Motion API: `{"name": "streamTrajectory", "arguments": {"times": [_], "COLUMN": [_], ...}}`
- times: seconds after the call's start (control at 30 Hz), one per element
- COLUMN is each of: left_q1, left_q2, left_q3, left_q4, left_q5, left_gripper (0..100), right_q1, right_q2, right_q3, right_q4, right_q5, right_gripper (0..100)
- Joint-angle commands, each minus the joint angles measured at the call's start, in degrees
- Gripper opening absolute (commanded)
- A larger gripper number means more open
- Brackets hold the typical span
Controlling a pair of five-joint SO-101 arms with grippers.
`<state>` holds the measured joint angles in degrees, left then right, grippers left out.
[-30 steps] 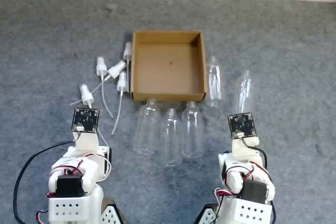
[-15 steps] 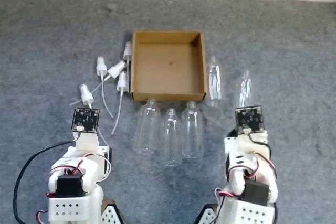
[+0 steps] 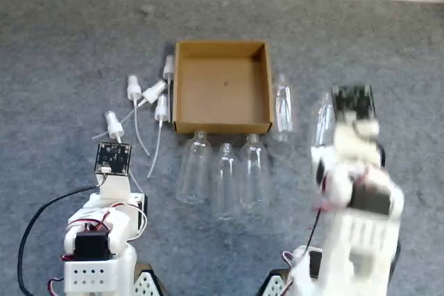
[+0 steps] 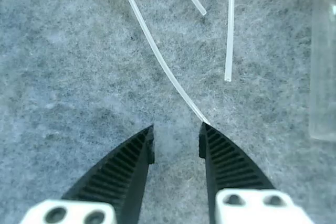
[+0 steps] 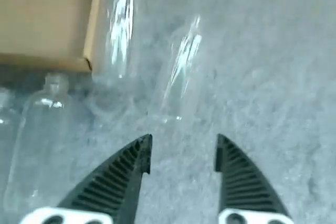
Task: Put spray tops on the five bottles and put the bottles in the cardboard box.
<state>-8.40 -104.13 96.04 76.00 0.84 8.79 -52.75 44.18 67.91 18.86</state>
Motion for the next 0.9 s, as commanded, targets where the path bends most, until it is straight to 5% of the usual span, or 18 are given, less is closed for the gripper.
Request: {"name": "streamTrajectory", "arguments": {"times": [0.0,0.33,0.63,0.87], "left_q1": [1.19,1.19,1.19,1.19], "left_q2": [-0.22,-0.22,-0.22,-0.22], "left_q3": [1.10,1.10,1.10,1.10], "left_q4": [0.09,0.09,0.09,0.09], "left_q5": [0.26,0.26,0.26,0.26], "left_gripper": [10,10,10,10], "right_q1": [-2.51,-5.49,-2.86,3.47], "right_q2": [20.79,57.45,72.57,77.41], "right_q3": [-16.75,-45.32,-52.18,-52.26], "right_q4": [4.79,7.34,6.90,6.81], "right_q5": [-0.62,-5.98,-5.98,-5.01], "right_gripper": [21.5,23.5,22.9,7.9]}}
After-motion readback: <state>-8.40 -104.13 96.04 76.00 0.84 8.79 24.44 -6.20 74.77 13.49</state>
